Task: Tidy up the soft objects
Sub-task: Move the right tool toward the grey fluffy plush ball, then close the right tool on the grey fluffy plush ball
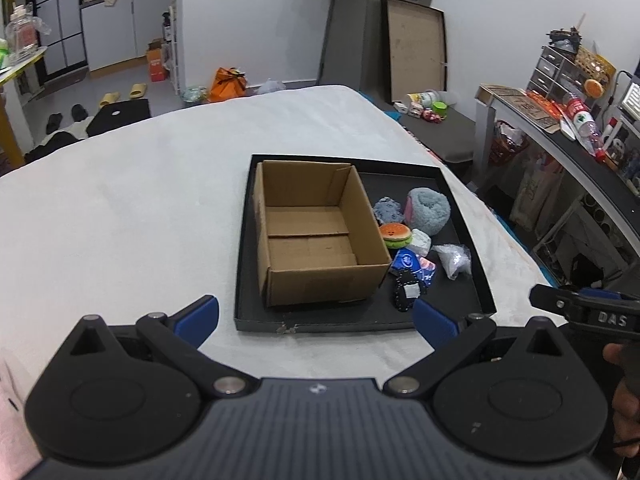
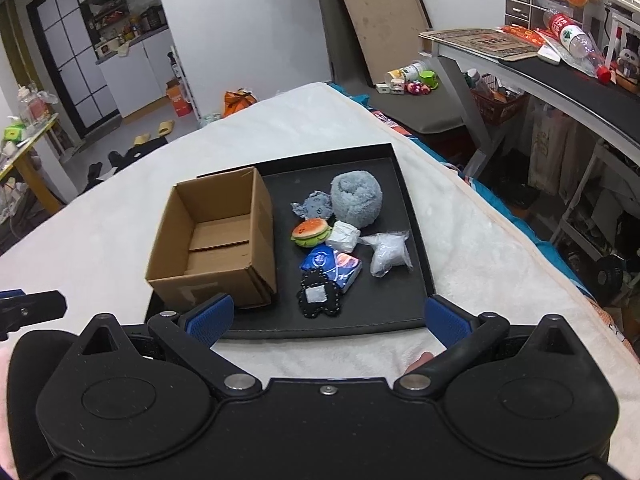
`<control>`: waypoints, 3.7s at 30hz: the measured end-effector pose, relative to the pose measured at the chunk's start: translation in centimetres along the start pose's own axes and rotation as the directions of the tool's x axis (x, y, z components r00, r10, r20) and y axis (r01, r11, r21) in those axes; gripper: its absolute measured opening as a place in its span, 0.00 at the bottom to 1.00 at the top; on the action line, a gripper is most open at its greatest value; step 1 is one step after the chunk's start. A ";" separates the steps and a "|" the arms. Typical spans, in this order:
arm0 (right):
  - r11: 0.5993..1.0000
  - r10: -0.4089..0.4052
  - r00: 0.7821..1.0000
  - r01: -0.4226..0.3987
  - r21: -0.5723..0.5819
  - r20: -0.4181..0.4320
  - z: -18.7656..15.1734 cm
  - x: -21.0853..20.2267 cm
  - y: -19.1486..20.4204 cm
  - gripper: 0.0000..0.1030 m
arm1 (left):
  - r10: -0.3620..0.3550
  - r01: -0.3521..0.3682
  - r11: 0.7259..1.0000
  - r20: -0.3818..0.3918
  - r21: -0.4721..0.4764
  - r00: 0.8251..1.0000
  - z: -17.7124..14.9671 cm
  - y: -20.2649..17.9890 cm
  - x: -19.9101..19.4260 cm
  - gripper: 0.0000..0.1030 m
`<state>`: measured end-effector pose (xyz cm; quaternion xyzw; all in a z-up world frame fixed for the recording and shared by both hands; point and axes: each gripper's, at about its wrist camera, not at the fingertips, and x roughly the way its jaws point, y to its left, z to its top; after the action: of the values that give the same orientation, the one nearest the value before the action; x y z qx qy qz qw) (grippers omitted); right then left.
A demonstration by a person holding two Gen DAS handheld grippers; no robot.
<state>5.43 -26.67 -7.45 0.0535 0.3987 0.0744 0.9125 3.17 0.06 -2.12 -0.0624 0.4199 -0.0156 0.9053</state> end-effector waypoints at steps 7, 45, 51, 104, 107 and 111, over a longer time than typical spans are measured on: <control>1.000 -0.001 1.000 0.001 -0.002 -0.003 0.4 1.6 0.3 1.00 | 0.013 -0.013 1.000 -0.014 -0.011 1.000 0.4 0.4 1.9 0.99; 0.999 0.045 0.997 -0.045 0.002 -0.057 6.3 12.8 -2.8 1.00 | 0.162 -0.169 0.983 -0.092 -0.076 0.983 4.2 1.4 13.8 0.95; 0.999 0.039 0.996 -0.040 -0.003 -0.085 7.6 15.0 -3.2 1.00 | 0.183 -0.193 0.978 -0.118 -0.083 0.976 4.4 1.2 15.9 0.87; 0.999 0.043 0.995 -0.043 0.007 -0.088 8.7 28.7 -4.6 0.87 | 0.289 -0.316 0.943 -0.213 -0.105 0.933 6.1 4.0 25.2 0.11; 0.999 0.024 0.994 -0.027 -0.019 -0.106 8.6 29.0 -4.4 0.71 | 0.294 -0.322 0.943 -0.233 -0.090 0.927 5.9 3.8 25.3 0.11; 0.999 0.026 0.993 -0.028 -0.022 -0.112 8.7 28.5 -4.4 0.66 | 0.307 -0.328 0.943 -0.228 -0.061 0.924 5.8 3.3 24.9 0.14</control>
<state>31.38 -26.24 -22.82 0.0440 0.4473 0.0942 0.8883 23.58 1.93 -17.71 -0.0359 0.5204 0.1452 0.8407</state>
